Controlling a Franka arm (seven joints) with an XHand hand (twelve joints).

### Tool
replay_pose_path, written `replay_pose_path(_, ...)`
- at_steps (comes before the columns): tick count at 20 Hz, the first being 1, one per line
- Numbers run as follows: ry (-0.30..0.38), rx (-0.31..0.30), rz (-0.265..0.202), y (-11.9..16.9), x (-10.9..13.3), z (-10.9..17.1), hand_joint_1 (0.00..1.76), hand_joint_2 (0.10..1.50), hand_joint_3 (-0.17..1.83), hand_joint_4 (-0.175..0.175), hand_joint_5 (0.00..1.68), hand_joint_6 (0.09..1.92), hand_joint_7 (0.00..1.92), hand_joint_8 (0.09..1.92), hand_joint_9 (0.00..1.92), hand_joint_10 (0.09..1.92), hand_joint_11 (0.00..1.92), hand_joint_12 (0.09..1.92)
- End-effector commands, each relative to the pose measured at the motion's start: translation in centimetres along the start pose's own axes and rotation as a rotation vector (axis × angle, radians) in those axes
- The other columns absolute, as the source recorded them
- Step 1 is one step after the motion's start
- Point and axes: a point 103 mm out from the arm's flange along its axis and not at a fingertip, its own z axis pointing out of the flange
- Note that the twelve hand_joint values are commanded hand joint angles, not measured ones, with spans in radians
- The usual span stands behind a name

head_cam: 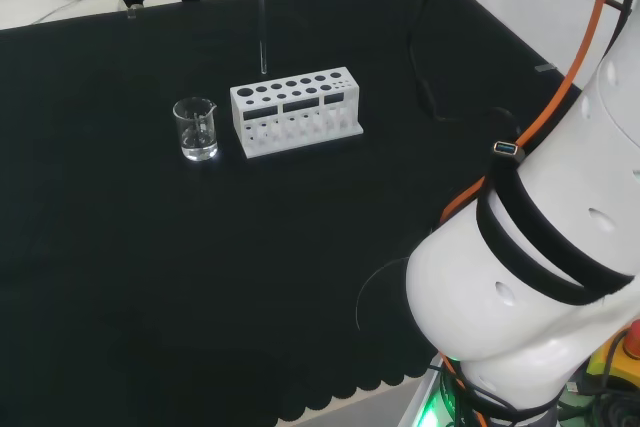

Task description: Stir in the beaker to the left of the white test tube rack with the glass rod.

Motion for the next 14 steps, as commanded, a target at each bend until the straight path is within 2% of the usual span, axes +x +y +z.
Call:
replay_pose_path(1,-0.014,0.005,-0.021,-0.7,0.4,-0.4,1.32,0.61,0.86,-0.175,1.15,0.73,1.21,1.15,1.73,0.73,1.72,0.73)
replay_pose_path(5,-0.018,0.005,-0.023,-0.8,0.7,-0.5,1.32,0.61,0.86,-0.175,1.15,0.73,1.21,1.15,1.73,0.73,1.72,0.73)
replay_pose_path(8,0.005,0.009,-0.02,-0.8,1.0,-0.6,1.32,0.61,0.86,-0.175,1.15,0.73,1.21,1.15,1.74,0.72,1.72,0.73)
replay_pose_path(14,0.007,0.004,-0.042,-0.8,1.8,-0.9,1.32,0.6,0.86,-0.175,1.15,0.73,1.21,1.15,1.74,0.72,1.72,0.73)
